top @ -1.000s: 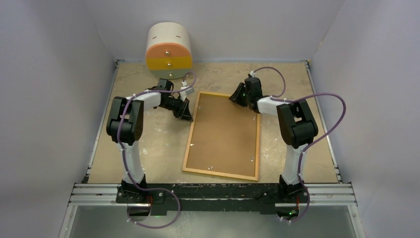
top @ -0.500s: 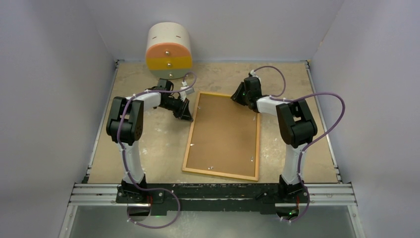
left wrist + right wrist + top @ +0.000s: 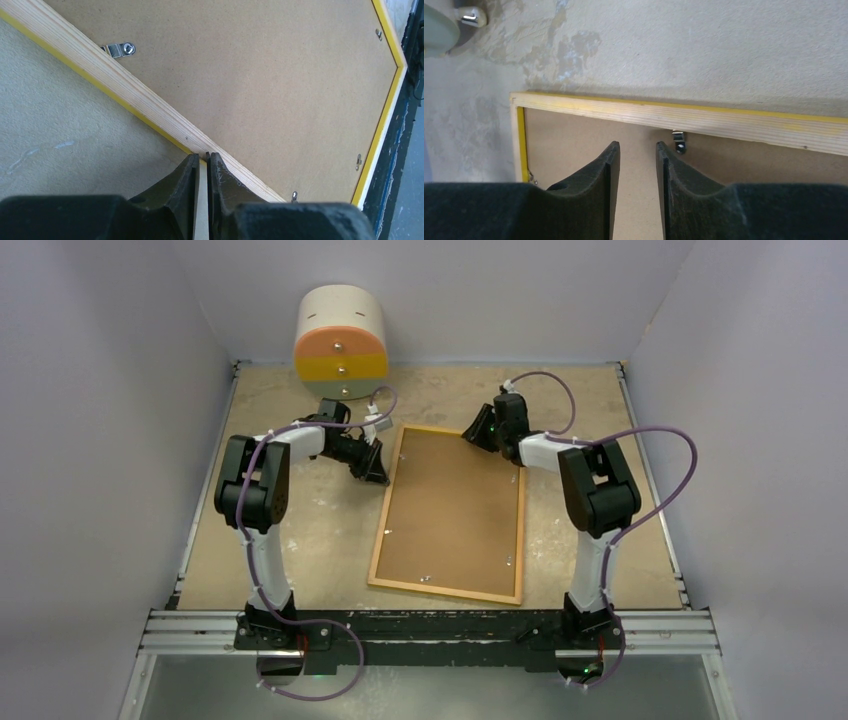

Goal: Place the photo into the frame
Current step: Install the photo frame at the center of the board, then adjust the photo frame at the center of the board.

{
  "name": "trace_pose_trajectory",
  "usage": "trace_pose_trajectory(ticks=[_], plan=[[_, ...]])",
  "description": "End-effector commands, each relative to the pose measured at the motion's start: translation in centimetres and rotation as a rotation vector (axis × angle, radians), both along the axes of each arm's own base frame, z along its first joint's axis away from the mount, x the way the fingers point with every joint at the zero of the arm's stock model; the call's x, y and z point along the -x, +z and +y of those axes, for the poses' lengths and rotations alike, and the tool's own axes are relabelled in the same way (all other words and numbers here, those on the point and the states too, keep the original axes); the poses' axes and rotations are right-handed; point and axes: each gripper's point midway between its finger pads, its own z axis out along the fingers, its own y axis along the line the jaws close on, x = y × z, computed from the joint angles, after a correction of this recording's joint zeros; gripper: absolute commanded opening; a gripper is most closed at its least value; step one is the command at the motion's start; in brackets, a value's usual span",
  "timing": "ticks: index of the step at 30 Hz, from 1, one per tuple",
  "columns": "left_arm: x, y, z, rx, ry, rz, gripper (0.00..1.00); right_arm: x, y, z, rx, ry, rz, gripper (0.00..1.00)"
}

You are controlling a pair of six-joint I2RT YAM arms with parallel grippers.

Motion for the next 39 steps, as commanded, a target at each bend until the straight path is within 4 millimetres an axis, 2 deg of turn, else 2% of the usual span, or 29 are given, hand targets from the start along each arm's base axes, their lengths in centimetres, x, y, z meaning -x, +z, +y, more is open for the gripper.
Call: trace_pose_trajectory(ticks=[1, 4, 8, 15, 18, 20, 22, 26, 28, 30, 32, 34, 37, 39], plan=[[1.0, -1.1, 1.9, -0.120, -0.014, 0.004, 0.18, 0.3, 5.6, 1.3, -0.071, 0.073, -0.104, 0.37], [0.9, -0.1, 2.3, -0.121, -0.015, -0.012, 0.25, 2.1, 6.4, 0.8, -0.041, 0.104, -0.096, 0.42], [1.8, 0.8, 2.7, -0.126, -0.039, -0.026, 0.36, 6.5, 5.2, 0.2, -0.039, 0.158, -0.026, 0.47], [4.9, 1.3, 2.8, -0.109, -0.101, 0.007, 0.47, 15.9, 3.4, 3.8, -0.017, 0.427, 0.086, 0.48], [5.6, 1.2, 2.4, -0.101, -0.115, 0.014, 0.49, 17.5, 3.2, 3.3, -0.007, 0.407, 0.125, 0.49], [5.9, 1.1, 2.1, -0.090, -0.126, 0.022, 0.50, 16.4, 4.1, 1.5, 0.024, 0.320, 0.088, 0.51], [6.1, 0.9, 2.3, -0.104, -0.140, 0.014, 0.49, 15.0, 5.0, -0.8, 0.037, 0.198, 0.074, 0.58], [6.8, -0.3, 3.6, -0.174, -0.182, -0.013, 0.48, 12.8, 5.9, -6.9, 0.116, -0.086, 0.034, 0.84], [7.4, -0.8, 4.1, -0.198, -0.206, -0.023, 0.46, 11.5, 6.3, -9.5, 0.134, -0.195, 0.014, 0.90], [7.9, -1.3, 4.6, -0.222, -0.232, -0.034, 0.46, 10.5, 5.7, -11.9, 0.155, -0.287, 0.029, 0.95], [8.7, -1.7, 5.1, -0.241, -0.254, -0.032, 0.45, 9.3, 4.8, -12.8, 0.155, -0.330, 0.036, 0.97], [9.3, -2.2, 5.3, -0.260, -0.278, -0.035, 0.45, 8.3, 2.9, -12.7, 0.165, -0.326, 0.081, 0.98], [10.3, -3.1, 5.6, -0.294, -0.307, -0.047, 0.44, 6.7, 1.1, -11.2, 0.128, -0.280, 0.119, 0.99], [11.0, -3.6, 5.4, -0.304, -0.327, -0.047, 0.44, 5.3, 0.7, -10.2, 0.091, -0.251, 0.107, 0.99]])
